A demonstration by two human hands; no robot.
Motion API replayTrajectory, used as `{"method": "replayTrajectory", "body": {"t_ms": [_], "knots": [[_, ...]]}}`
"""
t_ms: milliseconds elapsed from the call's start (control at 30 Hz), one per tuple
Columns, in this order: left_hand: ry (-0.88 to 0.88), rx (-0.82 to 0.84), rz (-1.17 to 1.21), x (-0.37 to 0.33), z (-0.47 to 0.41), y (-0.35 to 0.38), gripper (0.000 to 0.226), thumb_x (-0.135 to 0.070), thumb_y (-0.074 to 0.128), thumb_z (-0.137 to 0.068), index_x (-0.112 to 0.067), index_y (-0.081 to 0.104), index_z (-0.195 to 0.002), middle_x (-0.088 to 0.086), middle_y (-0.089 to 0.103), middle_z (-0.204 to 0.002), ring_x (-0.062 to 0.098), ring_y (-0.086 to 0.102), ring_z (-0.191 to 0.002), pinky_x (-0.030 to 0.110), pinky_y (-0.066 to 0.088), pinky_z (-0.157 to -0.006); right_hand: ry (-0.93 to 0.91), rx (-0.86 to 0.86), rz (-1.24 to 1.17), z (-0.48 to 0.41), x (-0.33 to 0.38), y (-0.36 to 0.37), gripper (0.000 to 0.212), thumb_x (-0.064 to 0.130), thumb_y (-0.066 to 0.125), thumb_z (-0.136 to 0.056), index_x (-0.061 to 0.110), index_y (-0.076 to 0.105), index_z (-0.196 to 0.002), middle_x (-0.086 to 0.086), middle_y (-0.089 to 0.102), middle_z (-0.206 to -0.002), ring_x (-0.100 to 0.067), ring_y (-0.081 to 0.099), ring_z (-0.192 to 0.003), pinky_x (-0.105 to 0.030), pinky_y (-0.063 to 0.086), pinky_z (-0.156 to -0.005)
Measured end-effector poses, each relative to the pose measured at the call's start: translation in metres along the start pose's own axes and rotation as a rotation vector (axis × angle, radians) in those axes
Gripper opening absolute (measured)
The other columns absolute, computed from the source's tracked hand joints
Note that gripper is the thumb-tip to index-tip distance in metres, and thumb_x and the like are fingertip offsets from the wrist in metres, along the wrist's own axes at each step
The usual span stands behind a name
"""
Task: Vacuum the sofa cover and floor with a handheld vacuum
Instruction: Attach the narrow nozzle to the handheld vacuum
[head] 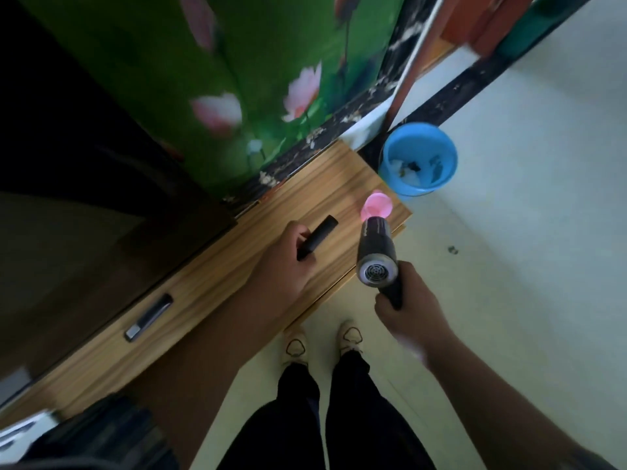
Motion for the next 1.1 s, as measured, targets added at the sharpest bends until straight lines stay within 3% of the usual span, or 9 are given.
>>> {"method": "replayTrajectory", "body": {"t_ms": [100,233,400,500,600,700,800,967,1100], "knots": [[0.087,0.009,-0.009,-0.048,0.038,-0.025,0.036,-0.02,0.061,-0.094,-0.025,0.044,-0.126,-0.004,0.061,-0.109,0.015,0.063,-0.093,0.03,0.049,-0.075,-0.089,-0.095,0.02,0.055,0.029,-0.047,0.034,0.021,0.073,-0.084,0.039,0.048,-0.099,0.016,0.06,-0.084,0.003,0.056,-0.076,-0.02,0.036,-0.061],[0.255,-0.005,-0.002,-0.102,0.084,-0.051,0.027,-0.026,0.06,-0.094,-0.032,0.048,-0.117,-0.008,0.063,-0.094,0.014,0.062,-0.083,0.025,0.045,-0.069,-0.141,-0.277,-0.093,0.12,0.052,-0.089,0.044,0.022,0.082,-0.081,0.045,0.051,-0.101,0.027,0.061,-0.091,0.011,0.057,-0.079,-0.015,0.042,-0.067],[0.426,-0.016,-0.094,-0.152,0.124,-0.066,0.027,-0.037,0.058,-0.093,-0.04,0.056,-0.121,-0.013,0.068,-0.099,0.007,0.065,-0.088,0.032,0.053,-0.084,-0.116,-0.331,-0.382,0.174,0.056,-0.125,0.014,0.014,0.07,-0.091,0.01,0.062,-0.101,-0.007,0.07,-0.073,-0.012,0.059,-0.053,-0.022,0.048,-0.048],[0.499,-0.013,-0.131,-0.181,0.142,-0.068,0.029,-0.04,0.058,-0.089,-0.041,0.057,-0.119,-0.015,0.07,-0.1,0.001,0.066,-0.089,0.035,0.055,-0.087,-0.191,-0.364,-0.437,0.196,0.053,-0.15,0.008,0.013,0.062,-0.096,0.006,0.063,-0.097,-0.011,0.072,-0.071,-0.015,0.062,-0.058,-0.023,0.05,-0.051],[0.585,-0.016,-0.213,-0.212,0.159,-0.065,0.021,-0.034,0.058,-0.092,-0.044,0.056,-0.11,-0.016,0.068,-0.093,0.001,0.064,-0.084,0.034,0.055,-0.081,-0.274,-0.378,-0.571,0.212,0.042,-0.175,0.018,0.024,0.063,-0.096,0.006,0.062,-0.095,-0.014,0.07,-0.072,-0.023,0.056,-0.059,-0.031,0.044,-0.052],[0.655,-0.011,-0.273,-0.247,0.181,-0.053,0.02,-0.034,0.057,-0.092,-0.041,0.056,-0.111,-0.014,0.066,-0.086,0.0,0.062,-0.075,0.027,0.05,-0.07,-0.381,-0.316,-0.709,0.229,0.027,-0.205,0.039,0.044,0.064,-0.082,0.009,0.063,-0.098,-0.017,0.065,-0.073,-0.031,0.046,-0.062,-0.032,0.037,-0.051],[0.727,-0.013,-0.271,-0.281,0.209,-0.031,0.021,-0.029,0.061,-0.092,-0.039,0.055,-0.109,-0.019,0.064,-0.078,-0.003,0.059,-0.066,0.016,0.04,-0.06,-0.437,-0.23,-0.784,0.247,0.006,-0.237,0.047,0.046,0.065,-0.084,0.011,0.063,-0.116,-0.017,0.062,-0.078,-0.03,0.048,-0.069,-0.031,0.038,-0.05],[0.812,0.079,-0.232,-0.337,0.257,0.013,0.027,-0.018,0.063,-0.09,-0.035,0.047,-0.103,-0.001,0.069,-0.078,0.018,0.065,-0.061,0.039,0.054,-0.063,-0.525,-0.044,-0.957,0.282,-0.031,-0.288,0.065,0.047,0.078,-0.077,0.001,0.061,-0.121,-0.021,0.061,-0.089,-0.033,0.061,-0.082,-0.043,0.051,-0.078],[0.938,0.081,-0.266,-0.378,0.285,0.043,0.028,-0.024,0.062,-0.092,-0.039,0.045,-0.108,0.001,0.066,-0.079,0.017,0.059,-0.061,0.04,0.048,-0.063,-0.6,0.114,-1.167,0.307,-0.058,-0.324,0.056,0.035,0.08,-0.08,-0.002,0.06,-0.116,-0.019,0.057,-0.083,-0.029,0.057,-0.066,-0.038,0.052,-0.065]]}}
Point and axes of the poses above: each hand's wrist, its own z-axis away from the middle knuckle, its own y-axis out of the palm, x = y × z, the point moved 1 cm from there along -z, towards the middle knuckle
